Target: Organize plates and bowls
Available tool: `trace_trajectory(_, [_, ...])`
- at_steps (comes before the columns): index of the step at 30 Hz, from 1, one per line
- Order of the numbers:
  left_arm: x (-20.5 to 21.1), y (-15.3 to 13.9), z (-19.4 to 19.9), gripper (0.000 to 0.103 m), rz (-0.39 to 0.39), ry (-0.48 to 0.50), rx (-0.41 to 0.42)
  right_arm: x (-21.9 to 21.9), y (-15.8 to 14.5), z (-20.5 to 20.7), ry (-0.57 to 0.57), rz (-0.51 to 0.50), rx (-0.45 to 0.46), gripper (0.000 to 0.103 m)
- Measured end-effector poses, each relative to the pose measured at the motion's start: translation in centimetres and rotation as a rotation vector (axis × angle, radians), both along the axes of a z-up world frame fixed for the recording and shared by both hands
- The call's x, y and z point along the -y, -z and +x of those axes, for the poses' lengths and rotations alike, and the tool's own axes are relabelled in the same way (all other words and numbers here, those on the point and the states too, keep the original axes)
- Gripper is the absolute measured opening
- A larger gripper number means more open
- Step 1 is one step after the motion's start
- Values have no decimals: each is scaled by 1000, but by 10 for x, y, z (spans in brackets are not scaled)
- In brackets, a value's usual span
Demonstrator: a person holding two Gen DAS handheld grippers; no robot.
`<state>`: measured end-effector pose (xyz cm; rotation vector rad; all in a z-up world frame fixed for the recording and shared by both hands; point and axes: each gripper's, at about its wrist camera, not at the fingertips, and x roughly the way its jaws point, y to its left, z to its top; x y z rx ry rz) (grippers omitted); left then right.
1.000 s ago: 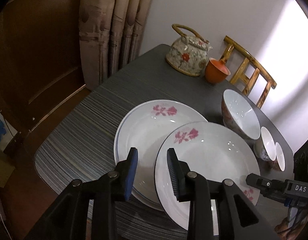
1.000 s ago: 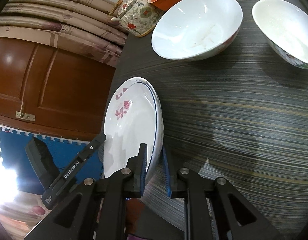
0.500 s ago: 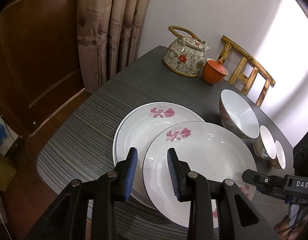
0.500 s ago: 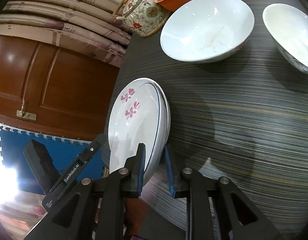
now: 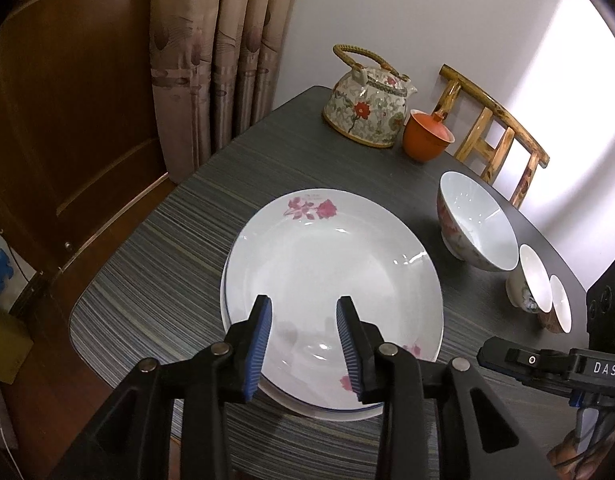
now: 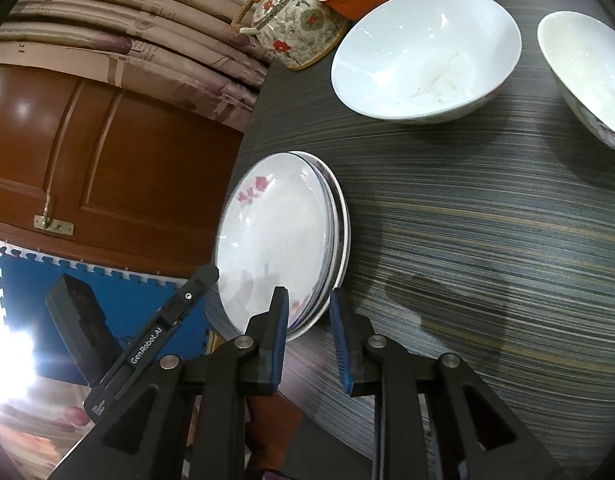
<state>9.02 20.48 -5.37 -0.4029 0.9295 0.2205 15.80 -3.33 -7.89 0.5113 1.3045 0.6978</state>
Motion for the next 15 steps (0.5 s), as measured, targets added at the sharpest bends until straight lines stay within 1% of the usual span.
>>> trace_trajectory(6, [1,2,1,34,2,9,-8,3,4,-3,5,2,-5,22])
trace_trajectory(10, [2,3,1,34,-2,20,-8,7,9,-10,8,-30,22,24])
trace_trajectory(15, [13,6,3,34,3,63,-16,25,23,-19,43,-52,35,24])
